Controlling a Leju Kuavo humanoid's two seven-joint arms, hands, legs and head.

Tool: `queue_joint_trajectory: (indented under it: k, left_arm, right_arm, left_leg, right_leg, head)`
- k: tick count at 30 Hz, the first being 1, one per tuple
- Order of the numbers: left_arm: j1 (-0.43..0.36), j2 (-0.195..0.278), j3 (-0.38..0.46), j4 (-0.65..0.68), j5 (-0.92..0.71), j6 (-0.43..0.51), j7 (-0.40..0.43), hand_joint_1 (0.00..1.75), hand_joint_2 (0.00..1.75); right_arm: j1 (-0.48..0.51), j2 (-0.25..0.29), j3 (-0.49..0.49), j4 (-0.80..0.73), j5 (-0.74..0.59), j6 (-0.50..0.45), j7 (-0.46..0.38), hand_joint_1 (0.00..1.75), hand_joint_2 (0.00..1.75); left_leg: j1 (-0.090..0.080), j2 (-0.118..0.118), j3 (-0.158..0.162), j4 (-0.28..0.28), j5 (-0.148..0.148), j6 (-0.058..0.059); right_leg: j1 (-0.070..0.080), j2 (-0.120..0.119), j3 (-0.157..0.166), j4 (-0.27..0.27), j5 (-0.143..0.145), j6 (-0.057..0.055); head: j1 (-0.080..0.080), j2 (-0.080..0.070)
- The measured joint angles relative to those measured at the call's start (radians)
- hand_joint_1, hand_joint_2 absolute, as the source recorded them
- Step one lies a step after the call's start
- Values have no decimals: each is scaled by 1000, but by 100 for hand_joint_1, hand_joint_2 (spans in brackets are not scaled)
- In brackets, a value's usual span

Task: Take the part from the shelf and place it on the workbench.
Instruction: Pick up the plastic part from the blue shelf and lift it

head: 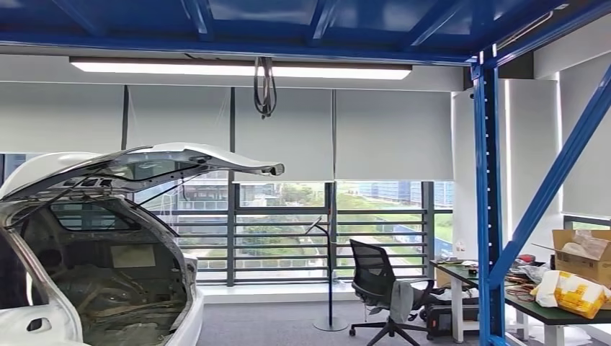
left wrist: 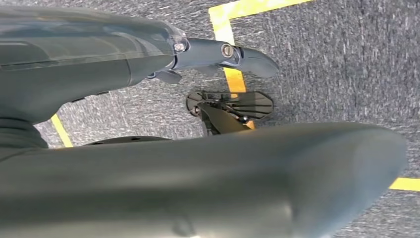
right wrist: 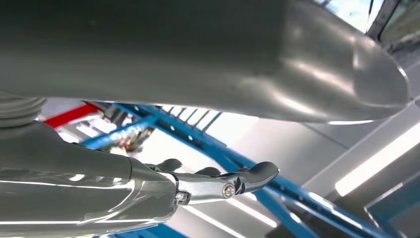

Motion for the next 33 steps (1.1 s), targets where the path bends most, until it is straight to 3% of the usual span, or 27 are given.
queue_joint_trajectory:
  k: [1, 7, 12, 19, 24, 33]
  left_arm:
    - [0, 0, 2, 0, 3, 1, 0, 0, 0]
    - [9, 0, 23, 0, 23, 9, -2, 0, 0]
    - [7, 0, 40, 0, 40, 10, -5, 0, 0]
    - [8, 0, 55, 0, 45, 16, -11, 0, 0]
    - [7, 0, 58, 0, 44, 19, -12, 0, 0]
    - [6, 0, 58, 0, 29, 19, -17, 0, 0]
  right_arm:
    - [21, -1, 0, -7, -7, 4, -12, 0, 175]
    - [209, -5, 5, -73, 50, -35, -90, 0, 175]
    - [335, 6, 9, -99, 103, -75, -91, 0, 175]
    - [493, 74, -8, -108, 268, -194, -75, 0, 175]
    - [538, 139, -42, -105, 407, -262, -28, 0, 175]
    - [540, 206, -130, -46, 533, -288, 43, 0, 175]
  left_leg:
    - [1, 0, 3, -5, -3, -3]
    - [0, 0, 12, -11, -9, -7]
    - [-3, 0, 19, -11, -10, -7]
    - [-4, 1, 23, -11, -10, -6]
    - [-4, 1, 25, -11, -10, -6]
    - [-4, 1, 28, -11, -10, -6]
  right_leg:
    - [1, -1, 0, 0, 0, 0]
    - [0, -3, 8, 0, 0, 0]
    - [-2, -3, 15, -1, 0, 0]
    - [-4, -2, 19, -2, -1, 0]
    - [-4, -2, 21, -2, -1, 1]
    - [-4, -2, 24, -2, -1, 1]
  head:
    - [0, 0]
    - [0, 0]
    - [0, 0]
    - [0, 0]
    - [0, 0]
    - [0, 0]
